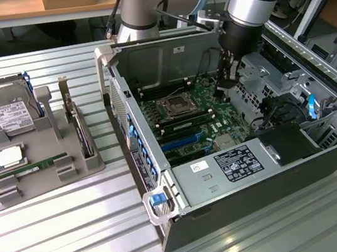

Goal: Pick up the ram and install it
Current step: 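Press down the ram until it locks into place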

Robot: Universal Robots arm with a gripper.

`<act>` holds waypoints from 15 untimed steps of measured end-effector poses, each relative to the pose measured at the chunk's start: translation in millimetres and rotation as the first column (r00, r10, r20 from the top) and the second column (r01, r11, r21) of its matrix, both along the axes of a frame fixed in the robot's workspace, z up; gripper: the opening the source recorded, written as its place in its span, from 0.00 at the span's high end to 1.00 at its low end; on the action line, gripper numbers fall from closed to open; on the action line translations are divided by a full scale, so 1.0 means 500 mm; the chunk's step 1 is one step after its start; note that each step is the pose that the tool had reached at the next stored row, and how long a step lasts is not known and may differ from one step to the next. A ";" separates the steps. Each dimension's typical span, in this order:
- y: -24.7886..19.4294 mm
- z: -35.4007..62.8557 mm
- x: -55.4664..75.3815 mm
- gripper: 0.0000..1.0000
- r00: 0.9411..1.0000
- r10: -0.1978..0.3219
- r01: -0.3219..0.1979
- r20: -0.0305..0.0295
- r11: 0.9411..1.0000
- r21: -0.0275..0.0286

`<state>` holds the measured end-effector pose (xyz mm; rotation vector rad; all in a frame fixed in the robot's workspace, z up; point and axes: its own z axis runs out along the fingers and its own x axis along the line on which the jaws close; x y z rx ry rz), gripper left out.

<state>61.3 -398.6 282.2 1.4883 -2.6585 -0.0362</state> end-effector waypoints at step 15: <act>0.0000 0.000 0.004 0.89 0.967 -0.257 0.257 0.002 0.966 -0.011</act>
